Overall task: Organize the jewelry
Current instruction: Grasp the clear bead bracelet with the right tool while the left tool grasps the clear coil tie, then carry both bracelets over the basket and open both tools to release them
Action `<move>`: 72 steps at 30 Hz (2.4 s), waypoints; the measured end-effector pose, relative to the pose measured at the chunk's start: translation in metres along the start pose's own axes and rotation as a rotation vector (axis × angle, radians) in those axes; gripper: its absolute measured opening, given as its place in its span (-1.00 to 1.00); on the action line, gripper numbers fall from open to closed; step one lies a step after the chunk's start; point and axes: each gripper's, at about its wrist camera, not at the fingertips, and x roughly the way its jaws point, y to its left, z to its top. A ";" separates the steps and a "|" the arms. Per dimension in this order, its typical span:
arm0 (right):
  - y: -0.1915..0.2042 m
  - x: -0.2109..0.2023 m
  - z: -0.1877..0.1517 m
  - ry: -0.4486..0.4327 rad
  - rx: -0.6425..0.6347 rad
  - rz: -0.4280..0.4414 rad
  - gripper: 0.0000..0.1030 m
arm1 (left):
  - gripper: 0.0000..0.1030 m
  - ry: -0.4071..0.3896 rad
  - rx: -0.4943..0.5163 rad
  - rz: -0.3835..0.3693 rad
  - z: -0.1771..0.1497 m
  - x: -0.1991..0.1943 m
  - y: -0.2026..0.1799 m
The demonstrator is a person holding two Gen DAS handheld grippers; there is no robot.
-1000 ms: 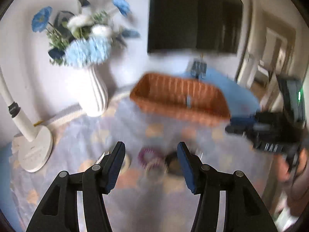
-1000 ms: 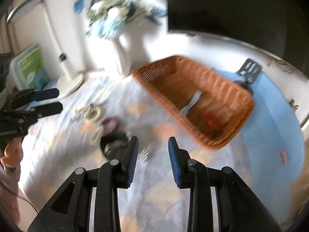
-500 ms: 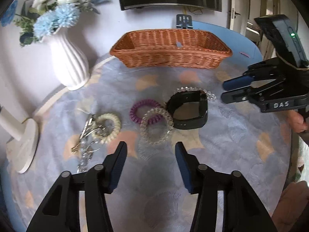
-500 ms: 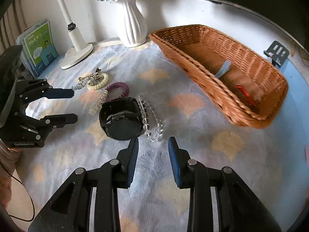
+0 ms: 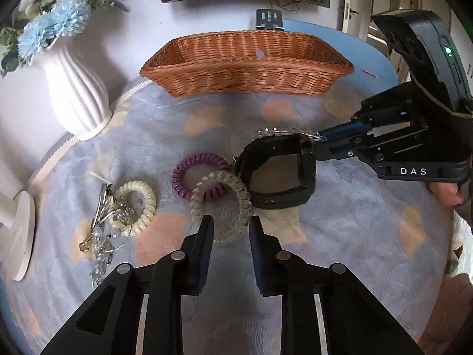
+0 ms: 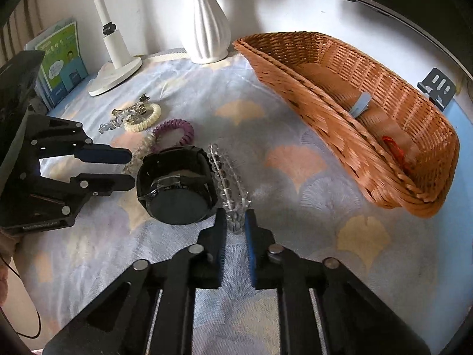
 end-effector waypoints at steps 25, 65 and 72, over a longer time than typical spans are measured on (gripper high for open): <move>-0.048 -0.087 -0.034 -0.065 0.218 0.130 -0.82 | -0.82 -0.040 -0.123 -0.150 -0.008 -0.043 -0.017; -0.189 -0.031 0.076 -0.108 0.422 -0.048 -0.80 | -0.82 0.012 -0.013 -0.258 0.207 0.096 -0.072; -0.194 -0.045 0.071 -0.113 0.432 -0.071 -0.43 | -0.48 0.062 -0.014 -0.302 0.207 0.099 -0.077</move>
